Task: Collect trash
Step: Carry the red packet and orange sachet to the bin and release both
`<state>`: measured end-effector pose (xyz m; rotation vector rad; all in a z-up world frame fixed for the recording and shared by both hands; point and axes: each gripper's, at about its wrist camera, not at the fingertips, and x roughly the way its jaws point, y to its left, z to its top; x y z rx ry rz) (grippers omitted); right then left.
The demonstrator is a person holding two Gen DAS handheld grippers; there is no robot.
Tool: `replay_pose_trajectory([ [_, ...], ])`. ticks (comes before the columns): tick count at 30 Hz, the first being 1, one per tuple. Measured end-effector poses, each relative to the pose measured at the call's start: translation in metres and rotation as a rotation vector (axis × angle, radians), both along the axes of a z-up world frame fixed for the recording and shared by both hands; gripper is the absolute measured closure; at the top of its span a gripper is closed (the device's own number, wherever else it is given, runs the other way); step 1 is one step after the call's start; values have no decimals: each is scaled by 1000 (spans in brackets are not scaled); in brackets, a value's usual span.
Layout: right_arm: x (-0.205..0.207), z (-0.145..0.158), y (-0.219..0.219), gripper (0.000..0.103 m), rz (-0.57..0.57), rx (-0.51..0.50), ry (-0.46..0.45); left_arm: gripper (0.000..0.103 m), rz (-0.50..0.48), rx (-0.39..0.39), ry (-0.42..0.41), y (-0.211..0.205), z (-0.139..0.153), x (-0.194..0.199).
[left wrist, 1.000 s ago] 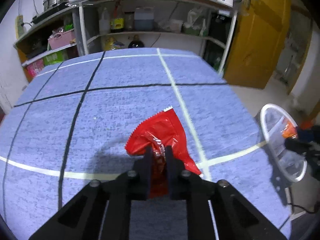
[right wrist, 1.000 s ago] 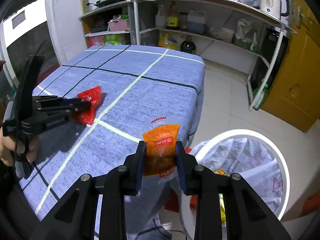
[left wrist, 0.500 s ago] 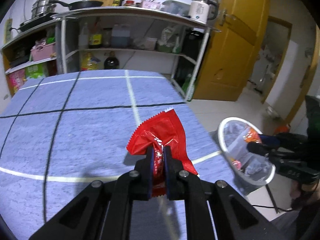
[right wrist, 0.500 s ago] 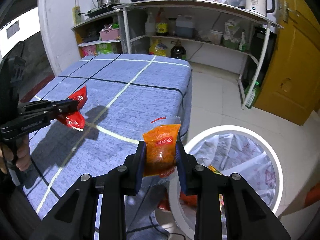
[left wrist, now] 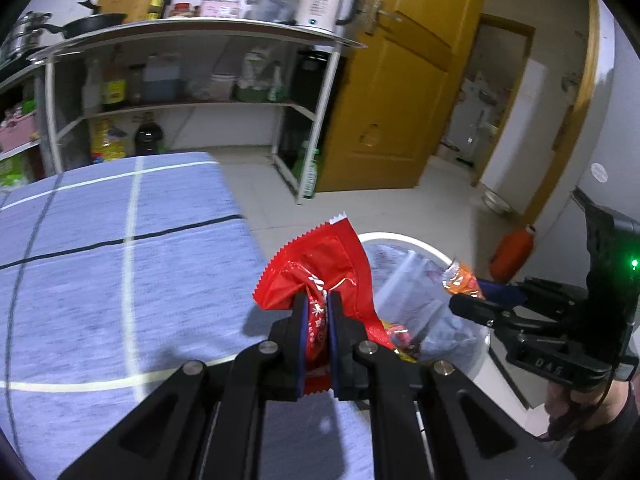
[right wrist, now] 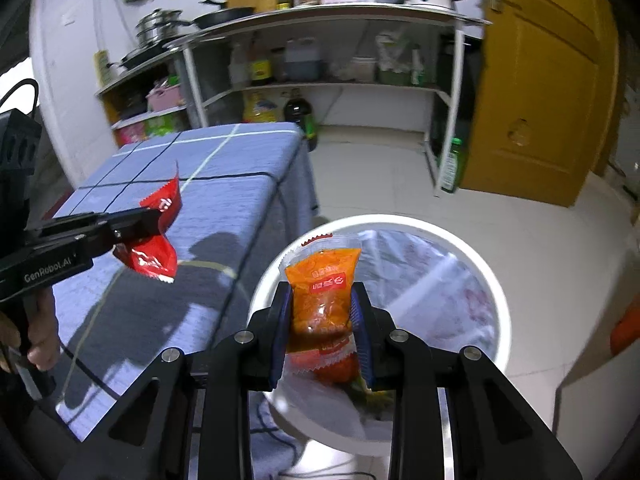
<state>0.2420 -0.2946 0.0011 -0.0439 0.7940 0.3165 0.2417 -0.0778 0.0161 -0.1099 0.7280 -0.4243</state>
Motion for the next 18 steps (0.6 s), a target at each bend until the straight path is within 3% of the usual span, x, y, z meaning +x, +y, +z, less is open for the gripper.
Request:
replay_pose_trajectory([
  [9, 2, -19, -45, 73, -103, 6, 40, 93, -100, -2, 37, -59, -14, 16],
  [18, 9, -33, -60, 69, -147, 1, 82, 86, -137, 7, 108, -89, -35, 29],
])
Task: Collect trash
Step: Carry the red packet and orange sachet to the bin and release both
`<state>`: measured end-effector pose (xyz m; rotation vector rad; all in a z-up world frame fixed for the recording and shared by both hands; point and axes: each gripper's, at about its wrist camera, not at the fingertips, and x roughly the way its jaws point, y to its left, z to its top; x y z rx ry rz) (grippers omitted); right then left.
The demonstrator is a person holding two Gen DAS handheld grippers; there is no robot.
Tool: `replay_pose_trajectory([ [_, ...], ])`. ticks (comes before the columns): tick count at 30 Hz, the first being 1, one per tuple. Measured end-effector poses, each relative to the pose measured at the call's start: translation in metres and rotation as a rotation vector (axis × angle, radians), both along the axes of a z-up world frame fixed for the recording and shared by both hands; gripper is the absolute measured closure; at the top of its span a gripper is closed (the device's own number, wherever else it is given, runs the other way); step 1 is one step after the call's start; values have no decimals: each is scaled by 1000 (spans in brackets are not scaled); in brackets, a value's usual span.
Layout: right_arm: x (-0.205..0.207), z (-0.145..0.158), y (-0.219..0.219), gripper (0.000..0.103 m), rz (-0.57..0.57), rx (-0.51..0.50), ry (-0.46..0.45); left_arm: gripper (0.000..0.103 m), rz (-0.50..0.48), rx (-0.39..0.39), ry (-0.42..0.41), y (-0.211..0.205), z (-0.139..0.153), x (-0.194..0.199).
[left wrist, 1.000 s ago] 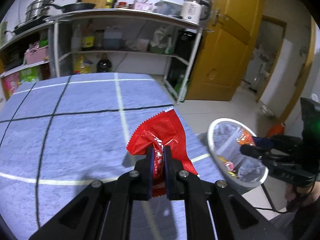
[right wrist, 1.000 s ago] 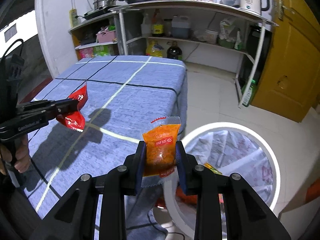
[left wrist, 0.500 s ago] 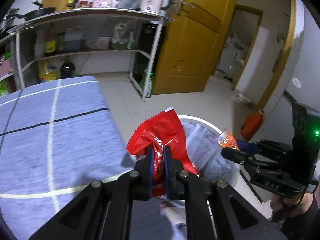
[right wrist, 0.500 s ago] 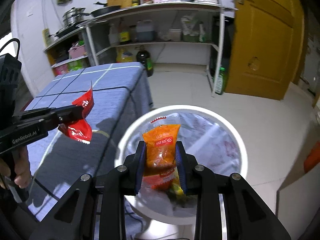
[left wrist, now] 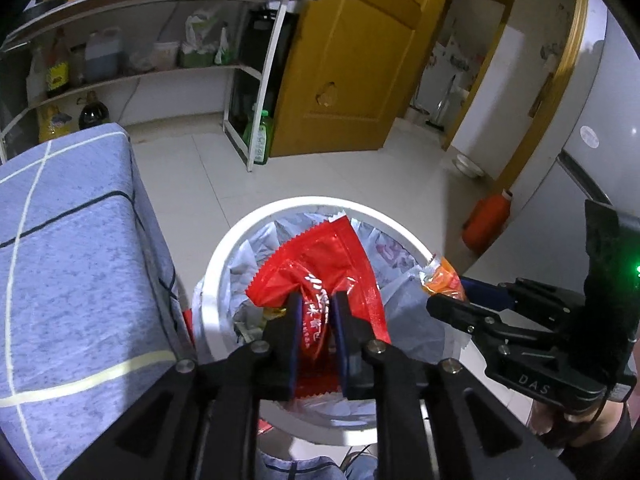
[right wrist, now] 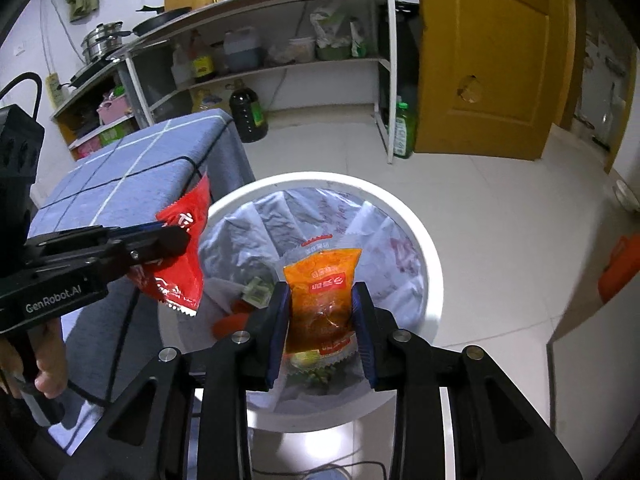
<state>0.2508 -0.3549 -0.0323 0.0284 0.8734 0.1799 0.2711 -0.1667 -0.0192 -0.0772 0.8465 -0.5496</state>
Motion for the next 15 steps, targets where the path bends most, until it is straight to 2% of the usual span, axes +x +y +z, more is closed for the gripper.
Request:
replay_pose_trajectory([
  [2, 1, -2, 0, 66, -1, -4, 3, 84, 2, 2, 11, -1, -3, 4],
  [4, 0, -2, 0, 58, -4, -5, 0, 81, -2, -5, 18, -2, -5, 5],
  [5, 0, -2, -1, 53, -6, -3, -3, 74, 1, -7, 19, -2, -5, 6],
  [7, 0, -1, -4, 53, -12, 3, -9, 66, 6, -17, 15, 0, -4, 4],
  [15, -11, 14, -2, 53, -28, 3, -58, 66, 11, -41, -33, 11, 14, -9],
])
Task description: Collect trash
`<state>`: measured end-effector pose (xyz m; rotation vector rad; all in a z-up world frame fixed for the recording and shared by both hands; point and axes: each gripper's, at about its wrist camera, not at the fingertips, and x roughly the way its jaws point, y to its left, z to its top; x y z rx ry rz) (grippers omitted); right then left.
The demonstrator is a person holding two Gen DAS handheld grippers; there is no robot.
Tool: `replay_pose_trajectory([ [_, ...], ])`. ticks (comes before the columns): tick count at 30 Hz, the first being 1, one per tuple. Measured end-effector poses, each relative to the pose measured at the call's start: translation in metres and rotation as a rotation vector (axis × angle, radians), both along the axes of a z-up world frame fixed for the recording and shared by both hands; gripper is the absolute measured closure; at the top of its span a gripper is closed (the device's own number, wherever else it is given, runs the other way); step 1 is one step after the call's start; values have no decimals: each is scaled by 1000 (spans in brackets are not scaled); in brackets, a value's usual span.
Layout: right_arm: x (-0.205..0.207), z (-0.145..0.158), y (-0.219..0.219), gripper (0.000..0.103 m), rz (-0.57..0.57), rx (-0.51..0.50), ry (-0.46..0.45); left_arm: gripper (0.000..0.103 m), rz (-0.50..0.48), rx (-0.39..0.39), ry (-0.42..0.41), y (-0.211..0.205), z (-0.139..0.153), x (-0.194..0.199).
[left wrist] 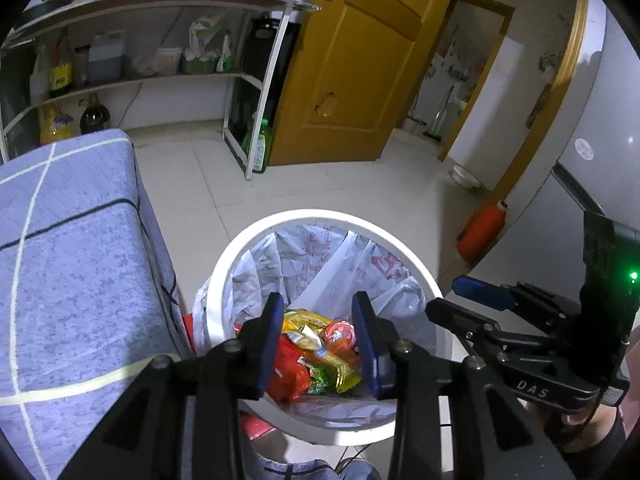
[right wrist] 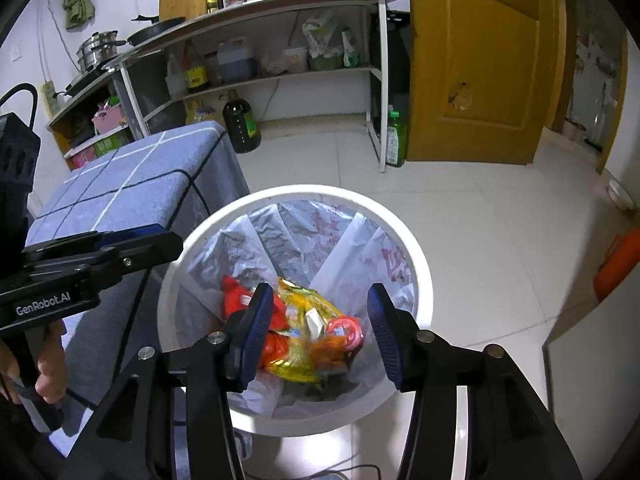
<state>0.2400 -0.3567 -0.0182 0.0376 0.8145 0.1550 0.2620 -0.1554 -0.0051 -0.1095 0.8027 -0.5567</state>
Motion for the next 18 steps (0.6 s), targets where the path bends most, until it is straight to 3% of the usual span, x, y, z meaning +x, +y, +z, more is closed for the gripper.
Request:
replay_pose_trajectory([
  [18, -72, 26, 44, 53, -5, 28, -85, 66, 74, -9, -93, 69, 32, -72],
])
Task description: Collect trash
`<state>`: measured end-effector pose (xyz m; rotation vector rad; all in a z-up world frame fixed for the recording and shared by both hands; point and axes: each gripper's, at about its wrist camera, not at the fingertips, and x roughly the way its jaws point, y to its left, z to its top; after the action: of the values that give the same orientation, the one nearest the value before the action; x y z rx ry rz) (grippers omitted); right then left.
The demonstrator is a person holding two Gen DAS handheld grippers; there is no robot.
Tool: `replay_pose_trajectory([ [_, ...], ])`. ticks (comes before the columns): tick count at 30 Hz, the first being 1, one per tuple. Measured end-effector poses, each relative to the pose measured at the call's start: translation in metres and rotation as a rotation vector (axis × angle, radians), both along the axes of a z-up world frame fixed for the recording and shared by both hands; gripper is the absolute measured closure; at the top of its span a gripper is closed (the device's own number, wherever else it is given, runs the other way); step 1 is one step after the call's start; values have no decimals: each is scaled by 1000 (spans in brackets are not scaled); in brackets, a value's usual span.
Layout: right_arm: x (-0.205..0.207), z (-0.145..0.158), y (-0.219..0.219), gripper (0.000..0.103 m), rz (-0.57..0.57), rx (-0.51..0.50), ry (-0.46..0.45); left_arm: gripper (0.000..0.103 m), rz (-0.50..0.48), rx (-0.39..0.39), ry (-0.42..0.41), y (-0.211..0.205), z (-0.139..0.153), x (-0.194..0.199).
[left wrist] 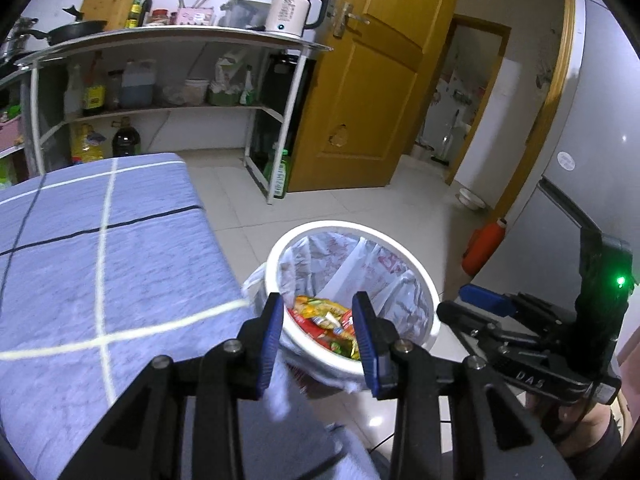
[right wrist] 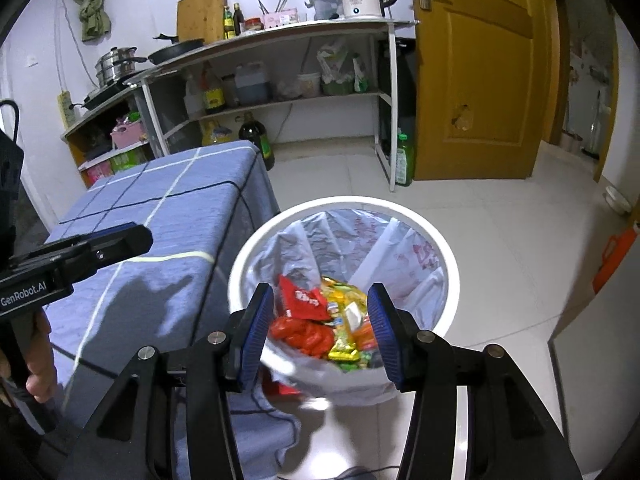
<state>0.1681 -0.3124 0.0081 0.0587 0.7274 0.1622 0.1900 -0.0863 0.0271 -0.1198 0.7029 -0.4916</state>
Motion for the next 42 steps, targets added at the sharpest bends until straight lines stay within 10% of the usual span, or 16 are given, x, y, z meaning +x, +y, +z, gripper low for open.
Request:
replay_pose_trajectory([
  [20, -115, 1, 29, 53, -51, -52, -53, 54, 118, 100, -82, 36, -12, -106],
  [42, -141, 4, 36, 53, -33, -55, -69, 52, 138, 119, -113, 34, -10, -141],
])
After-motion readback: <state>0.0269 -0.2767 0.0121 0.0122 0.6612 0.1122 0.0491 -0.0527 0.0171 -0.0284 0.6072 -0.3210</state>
